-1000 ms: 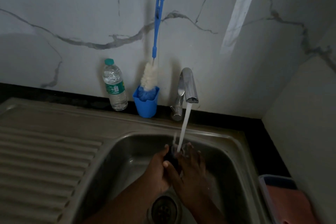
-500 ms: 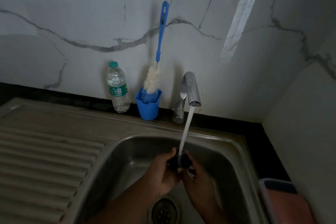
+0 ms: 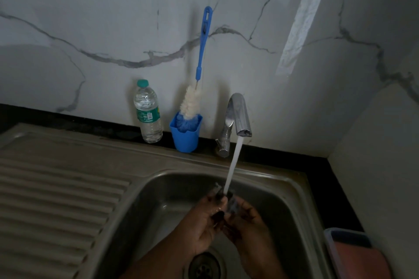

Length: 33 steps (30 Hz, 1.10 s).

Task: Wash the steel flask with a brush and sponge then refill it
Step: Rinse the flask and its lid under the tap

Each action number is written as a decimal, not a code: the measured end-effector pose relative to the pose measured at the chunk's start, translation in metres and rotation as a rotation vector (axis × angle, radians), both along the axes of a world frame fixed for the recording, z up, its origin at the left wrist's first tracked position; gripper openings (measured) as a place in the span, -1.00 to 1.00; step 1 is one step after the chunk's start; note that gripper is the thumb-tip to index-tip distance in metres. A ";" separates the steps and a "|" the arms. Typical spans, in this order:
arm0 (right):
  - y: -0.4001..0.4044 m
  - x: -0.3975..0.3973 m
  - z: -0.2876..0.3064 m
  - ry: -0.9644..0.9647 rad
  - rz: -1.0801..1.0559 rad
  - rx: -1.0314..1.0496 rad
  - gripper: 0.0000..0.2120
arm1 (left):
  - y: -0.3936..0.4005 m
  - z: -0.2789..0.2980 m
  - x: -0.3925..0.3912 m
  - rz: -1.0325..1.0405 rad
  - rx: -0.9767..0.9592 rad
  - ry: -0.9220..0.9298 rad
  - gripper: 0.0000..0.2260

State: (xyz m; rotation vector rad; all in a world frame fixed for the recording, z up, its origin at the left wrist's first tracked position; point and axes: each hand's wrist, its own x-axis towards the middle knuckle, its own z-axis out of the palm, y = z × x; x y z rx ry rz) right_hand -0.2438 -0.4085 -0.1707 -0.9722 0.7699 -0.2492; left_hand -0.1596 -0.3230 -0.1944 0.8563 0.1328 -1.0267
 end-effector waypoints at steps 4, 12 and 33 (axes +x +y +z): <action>0.005 0.000 0.012 -0.063 -0.015 0.218 -0.69 | 0.009 -0.005 0.009 -0.001 0.142 -0.269 -0.52; 0.003 -0.014 -0.001 0.149 0.150 -0.680 -0.70 | 0.006 0.015 0.014 -0.191 0.421 -0.988 -0.59; 0.001 -0.001 -0.007 0.528 0.506 -1.207 0.22 | 0.009 -0.004 -0.001 -0.159 0.503 -1.019 -0.75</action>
